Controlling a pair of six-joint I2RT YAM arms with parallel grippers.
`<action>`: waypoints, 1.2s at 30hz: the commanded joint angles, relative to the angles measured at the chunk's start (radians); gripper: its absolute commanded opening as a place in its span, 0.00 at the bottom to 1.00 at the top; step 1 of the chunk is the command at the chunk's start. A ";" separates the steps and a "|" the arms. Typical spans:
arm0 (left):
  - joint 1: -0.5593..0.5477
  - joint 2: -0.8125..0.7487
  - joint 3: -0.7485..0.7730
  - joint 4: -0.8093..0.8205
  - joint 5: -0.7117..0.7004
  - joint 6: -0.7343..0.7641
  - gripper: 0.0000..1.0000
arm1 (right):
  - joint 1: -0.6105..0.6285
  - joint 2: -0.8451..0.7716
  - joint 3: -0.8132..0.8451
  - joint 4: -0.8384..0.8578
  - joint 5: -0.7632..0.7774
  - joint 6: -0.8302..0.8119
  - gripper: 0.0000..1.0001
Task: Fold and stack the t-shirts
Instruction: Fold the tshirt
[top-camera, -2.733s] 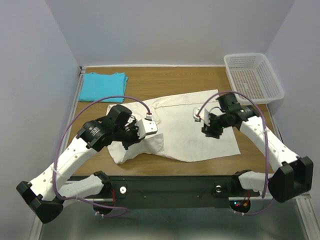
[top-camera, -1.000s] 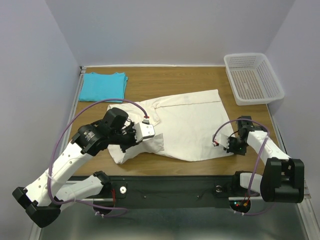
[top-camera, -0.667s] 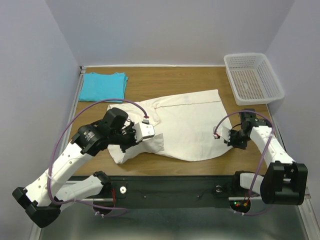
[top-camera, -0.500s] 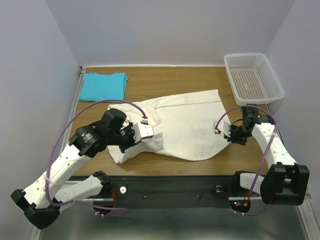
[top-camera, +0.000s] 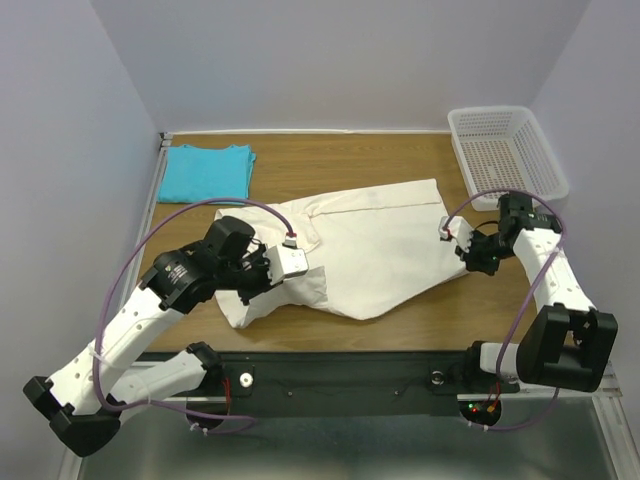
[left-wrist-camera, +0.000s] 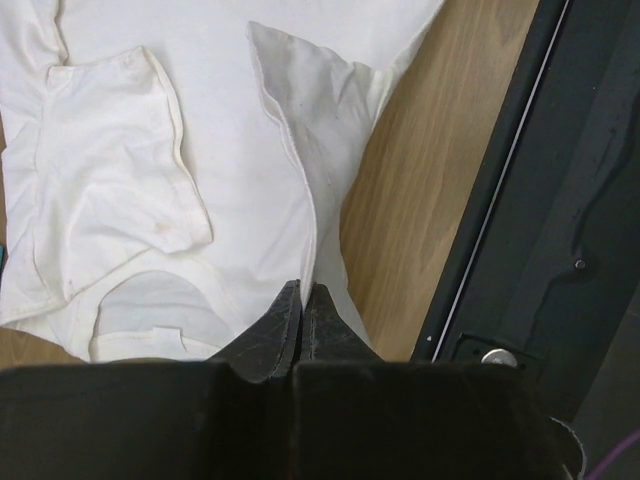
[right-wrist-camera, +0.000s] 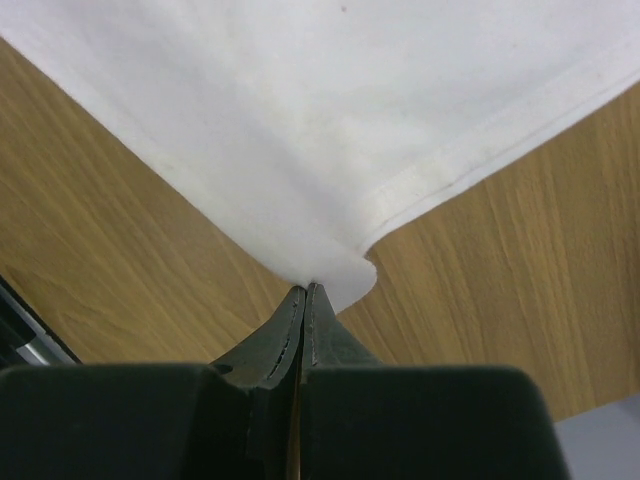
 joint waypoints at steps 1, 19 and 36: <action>-0.002 0.001 -0.006 -0.004 -0.011 0.011 0.00 | -0.078 0.039 0.060 0.039 -0.068 0.007 0.01; 0.028 -0.025 -0.049 0.029 -0.104 0.002 0.00 | -0.099 0.154 0.116 0.079 -0.121 0.045 0.01; 0.045 -0.032 -0.058 0.086 -0.270 0.008 0.00 | -0.099 0.221 0.145 0.067 -0.155 0.039 0.01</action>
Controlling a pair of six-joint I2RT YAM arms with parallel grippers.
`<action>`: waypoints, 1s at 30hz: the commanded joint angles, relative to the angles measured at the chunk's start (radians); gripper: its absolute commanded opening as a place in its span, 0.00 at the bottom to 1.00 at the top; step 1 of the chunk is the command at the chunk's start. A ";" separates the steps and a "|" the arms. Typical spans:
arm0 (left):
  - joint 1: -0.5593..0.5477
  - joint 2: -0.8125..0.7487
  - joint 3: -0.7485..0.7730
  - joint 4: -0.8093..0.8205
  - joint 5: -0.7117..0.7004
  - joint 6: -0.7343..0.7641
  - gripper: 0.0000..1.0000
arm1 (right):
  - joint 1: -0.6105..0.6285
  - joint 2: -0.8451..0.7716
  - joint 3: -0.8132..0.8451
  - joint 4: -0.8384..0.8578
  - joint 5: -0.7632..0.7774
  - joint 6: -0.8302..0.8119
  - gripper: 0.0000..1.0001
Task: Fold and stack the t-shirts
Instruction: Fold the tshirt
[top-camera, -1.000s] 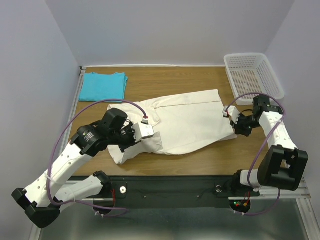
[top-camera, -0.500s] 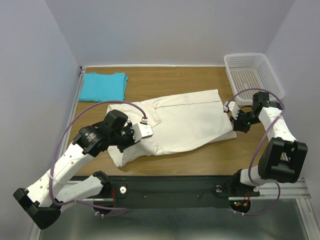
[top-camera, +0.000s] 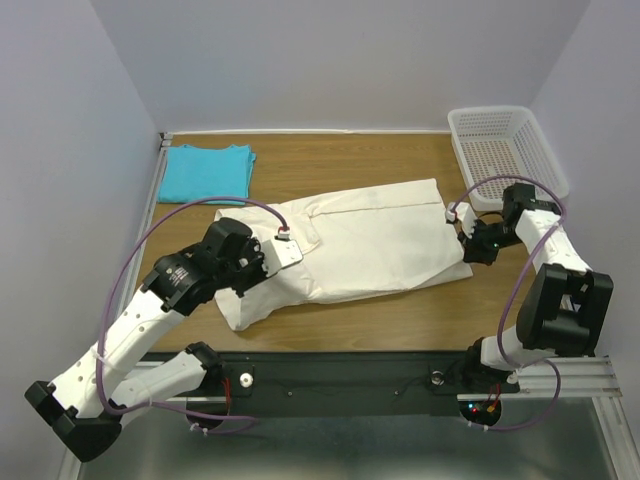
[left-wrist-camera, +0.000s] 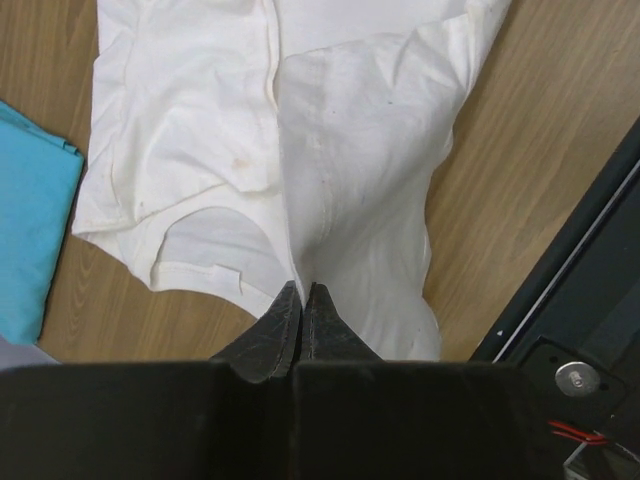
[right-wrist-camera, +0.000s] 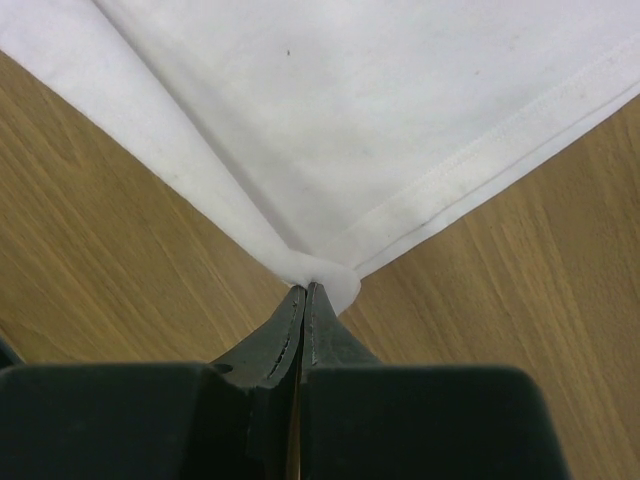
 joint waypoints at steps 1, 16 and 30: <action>0.011 -0.009 -0.003 0.036 -0.069 0.005 0.00 | -0.009 0.019 0.069 0.010 -0.035 0.004 0.01; 0.047 0.043 -0.006 0.114 -0.160 0.059 0.00 | 0.008 0.108 0.159 0.011 -0.083 0.036 0.01; 0.082 0.108 -0.017 0.208 -0.215 0.102 0.00 | 0.034 0.193 0.249 0.028 -0.084 0.065 0.01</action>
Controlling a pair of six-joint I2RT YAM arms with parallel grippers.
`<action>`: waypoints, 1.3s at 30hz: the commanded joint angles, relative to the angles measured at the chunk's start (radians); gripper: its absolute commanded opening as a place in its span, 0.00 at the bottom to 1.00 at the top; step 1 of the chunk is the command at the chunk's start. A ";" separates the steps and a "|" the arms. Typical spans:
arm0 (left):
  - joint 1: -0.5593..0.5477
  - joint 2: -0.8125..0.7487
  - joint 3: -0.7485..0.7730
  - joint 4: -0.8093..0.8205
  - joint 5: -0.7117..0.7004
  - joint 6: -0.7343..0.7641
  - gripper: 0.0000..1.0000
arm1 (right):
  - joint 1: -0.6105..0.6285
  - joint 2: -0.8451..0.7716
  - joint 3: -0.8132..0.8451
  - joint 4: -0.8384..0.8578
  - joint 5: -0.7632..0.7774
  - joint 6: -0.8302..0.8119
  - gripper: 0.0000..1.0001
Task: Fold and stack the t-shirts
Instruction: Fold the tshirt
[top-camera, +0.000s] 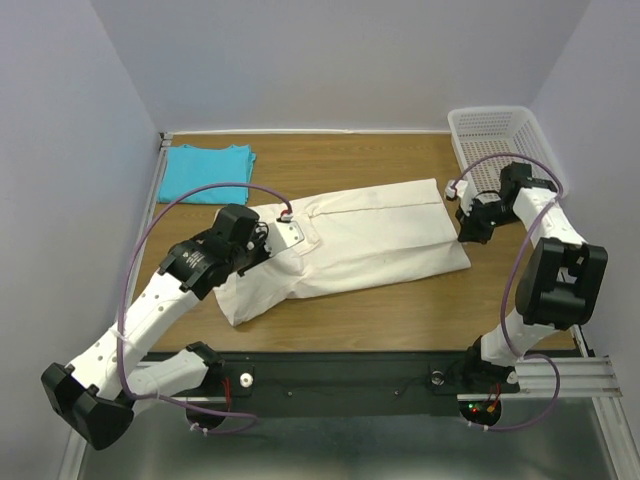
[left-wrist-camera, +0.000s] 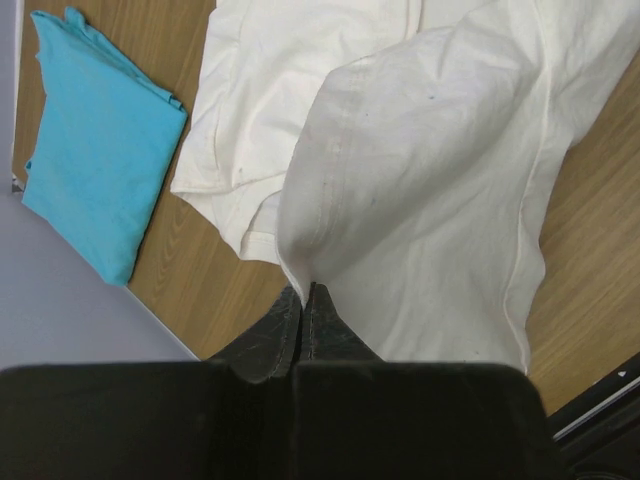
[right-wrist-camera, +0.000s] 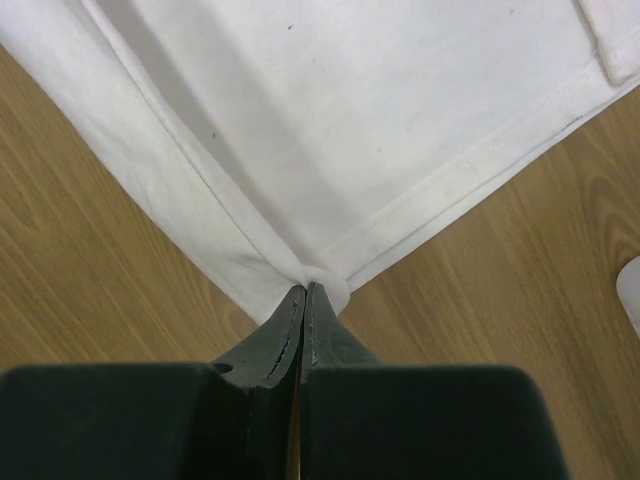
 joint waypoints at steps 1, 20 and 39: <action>0.012 0.020 -0.006 0.078 -0.034 0.023 0.00 | 0.014 0.022 0.049 0.027 -0.016 0.015 0.01; 0.024 0.121 -0.008 0.207 -0.111 0.089 0.00 | 0.035 0.075 0.095 0.043 0.007 0.031 0.01; 0.035 0.146 -0.006 0.247 -0.123 0.108 0.00 | 0.046 0.120 0.101 0.072 0.032 0.065 0.01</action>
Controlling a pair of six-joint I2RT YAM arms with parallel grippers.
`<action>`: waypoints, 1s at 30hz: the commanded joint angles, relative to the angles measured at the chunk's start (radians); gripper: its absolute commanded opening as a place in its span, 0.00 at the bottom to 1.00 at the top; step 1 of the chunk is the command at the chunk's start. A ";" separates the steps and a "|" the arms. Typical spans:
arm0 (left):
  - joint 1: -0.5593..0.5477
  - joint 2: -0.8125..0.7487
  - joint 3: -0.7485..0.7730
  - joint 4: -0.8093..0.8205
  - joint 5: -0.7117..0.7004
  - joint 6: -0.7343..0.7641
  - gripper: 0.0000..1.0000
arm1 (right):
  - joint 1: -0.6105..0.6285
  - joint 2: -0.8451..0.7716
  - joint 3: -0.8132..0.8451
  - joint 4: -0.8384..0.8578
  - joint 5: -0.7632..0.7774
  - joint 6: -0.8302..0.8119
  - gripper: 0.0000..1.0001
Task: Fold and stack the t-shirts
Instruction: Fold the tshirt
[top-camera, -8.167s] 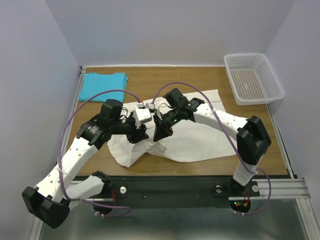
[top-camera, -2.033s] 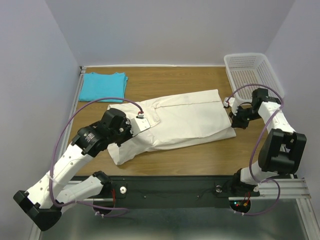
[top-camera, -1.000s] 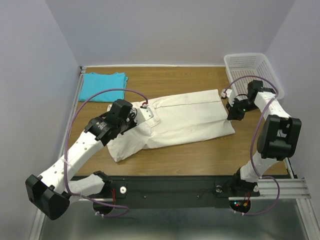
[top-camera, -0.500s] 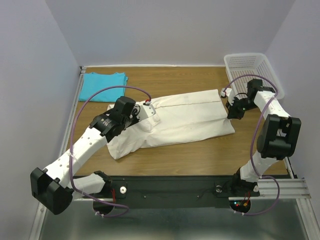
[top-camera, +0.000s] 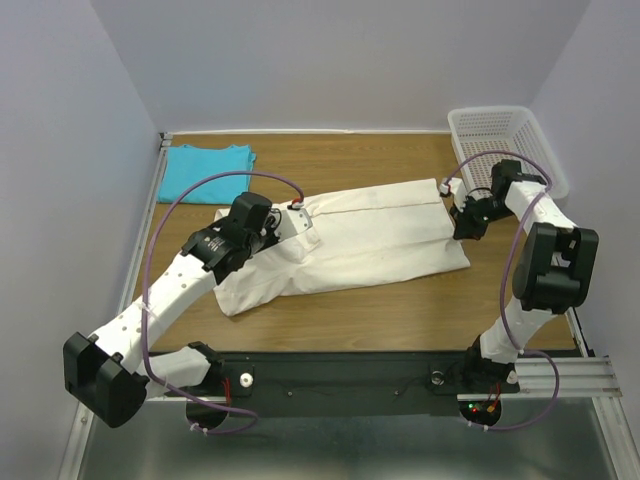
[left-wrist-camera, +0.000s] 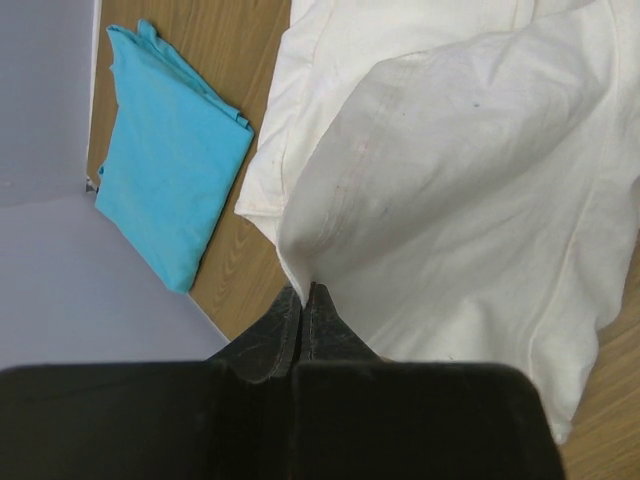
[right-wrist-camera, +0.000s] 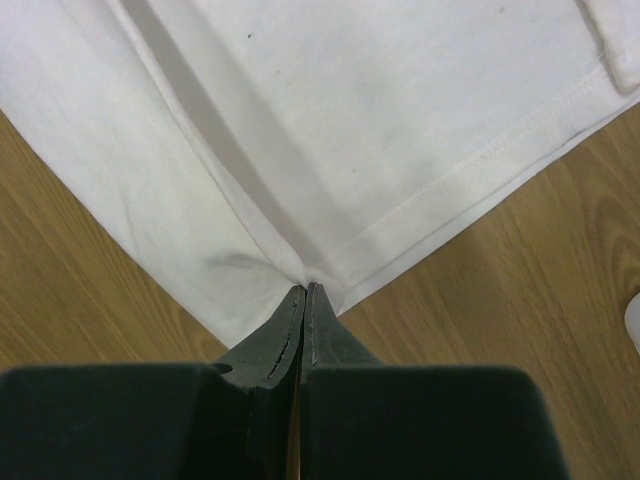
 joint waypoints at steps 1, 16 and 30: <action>0.014 0.002 0.010 0.047 -0.020 0.014 0.00 | 0.013 0.014 0.046 0.037 0.008 0.023 0.01; 0.039 0.045 0.024 0.097 -0.012 0.023 0.00 | 0.013 0.058 0.068 0.080 0.060 0.082 0.00; 0.042 0.056 0.024 0.106 0.005 0.020 0.00 | 0.022 0.084 0.071 0.097 0.059 0.100 0.03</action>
